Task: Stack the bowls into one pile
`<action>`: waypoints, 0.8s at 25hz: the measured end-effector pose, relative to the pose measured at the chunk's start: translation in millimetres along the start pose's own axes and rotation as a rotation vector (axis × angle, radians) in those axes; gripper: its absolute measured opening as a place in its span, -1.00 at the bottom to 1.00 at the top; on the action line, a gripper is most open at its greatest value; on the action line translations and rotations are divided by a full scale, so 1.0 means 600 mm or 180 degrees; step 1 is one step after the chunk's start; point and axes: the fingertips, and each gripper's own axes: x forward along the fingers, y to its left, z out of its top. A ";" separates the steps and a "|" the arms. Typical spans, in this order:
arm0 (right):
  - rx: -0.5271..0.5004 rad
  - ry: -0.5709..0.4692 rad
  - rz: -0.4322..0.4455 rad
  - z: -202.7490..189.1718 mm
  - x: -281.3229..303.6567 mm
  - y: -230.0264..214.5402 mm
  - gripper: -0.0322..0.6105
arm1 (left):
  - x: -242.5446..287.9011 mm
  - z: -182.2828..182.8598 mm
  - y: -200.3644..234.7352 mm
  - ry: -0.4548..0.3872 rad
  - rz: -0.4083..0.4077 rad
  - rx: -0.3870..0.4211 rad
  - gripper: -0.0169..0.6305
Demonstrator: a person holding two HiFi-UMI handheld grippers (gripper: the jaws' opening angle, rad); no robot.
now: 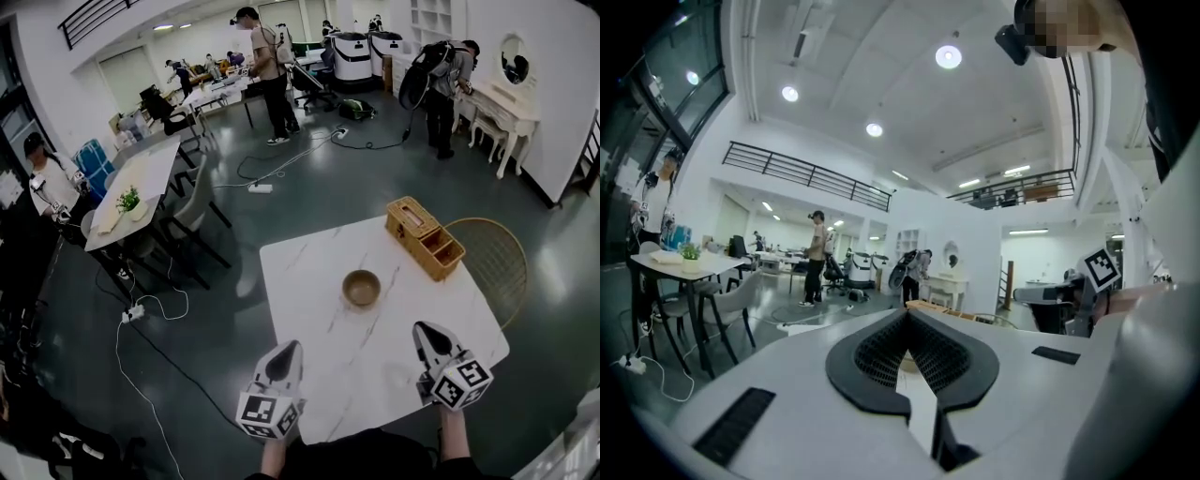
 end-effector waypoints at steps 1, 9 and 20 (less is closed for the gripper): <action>0.0007 -0.0003 -0.0005 -0.001 0.001 0.000 -0.86 | -0.001 0.000 0.004 -0.0002 0.0013 0.0010 -0.91; -0.0026 -0.0020 -0.0052 -0.001 0.002 -0.007 -0.86 | -0.005 0.002 0.018 -0.0029 0.0101 0.0044 -0.91; -0.0039 -0.0007 -0.0198 -0.006 -0.003 -0.023 -0.86 | -0.004 0.000 0.019 0.0009 0.0131 0.0080 -0.91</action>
